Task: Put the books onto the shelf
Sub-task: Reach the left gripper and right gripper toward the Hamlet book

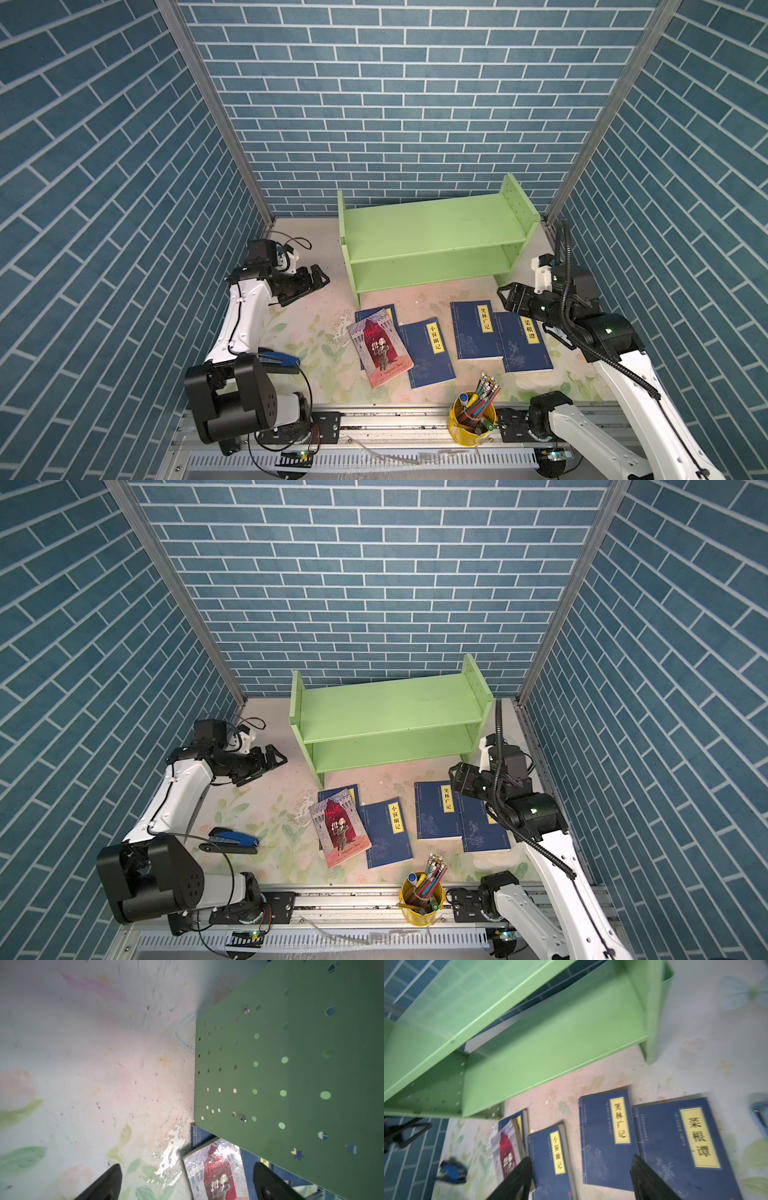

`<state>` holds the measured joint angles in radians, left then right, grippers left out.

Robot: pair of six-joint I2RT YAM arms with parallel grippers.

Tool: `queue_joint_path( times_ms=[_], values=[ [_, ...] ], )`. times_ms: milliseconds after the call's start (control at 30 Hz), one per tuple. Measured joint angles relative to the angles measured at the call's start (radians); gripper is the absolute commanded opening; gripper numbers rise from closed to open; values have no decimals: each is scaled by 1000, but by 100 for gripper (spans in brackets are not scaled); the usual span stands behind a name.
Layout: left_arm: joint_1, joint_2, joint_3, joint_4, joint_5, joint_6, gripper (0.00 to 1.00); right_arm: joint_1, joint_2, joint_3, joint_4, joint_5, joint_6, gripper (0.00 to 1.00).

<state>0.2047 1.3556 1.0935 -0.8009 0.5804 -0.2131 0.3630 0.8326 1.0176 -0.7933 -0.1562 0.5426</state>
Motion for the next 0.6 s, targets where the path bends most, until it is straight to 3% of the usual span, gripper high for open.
queue_joint_path(
  times_ms=[167,367,600],
  values=[
    [0,-63,-142,30,84,-87,100,174,45,45,1,-76,4,71],
    [0,-137,-286,72,132,-176,99,402,214,116,29,-90,11,69],
    [-31,-138,-379,140,146,-199,97,534,417,159,82,-122,11,69]
  ],
)
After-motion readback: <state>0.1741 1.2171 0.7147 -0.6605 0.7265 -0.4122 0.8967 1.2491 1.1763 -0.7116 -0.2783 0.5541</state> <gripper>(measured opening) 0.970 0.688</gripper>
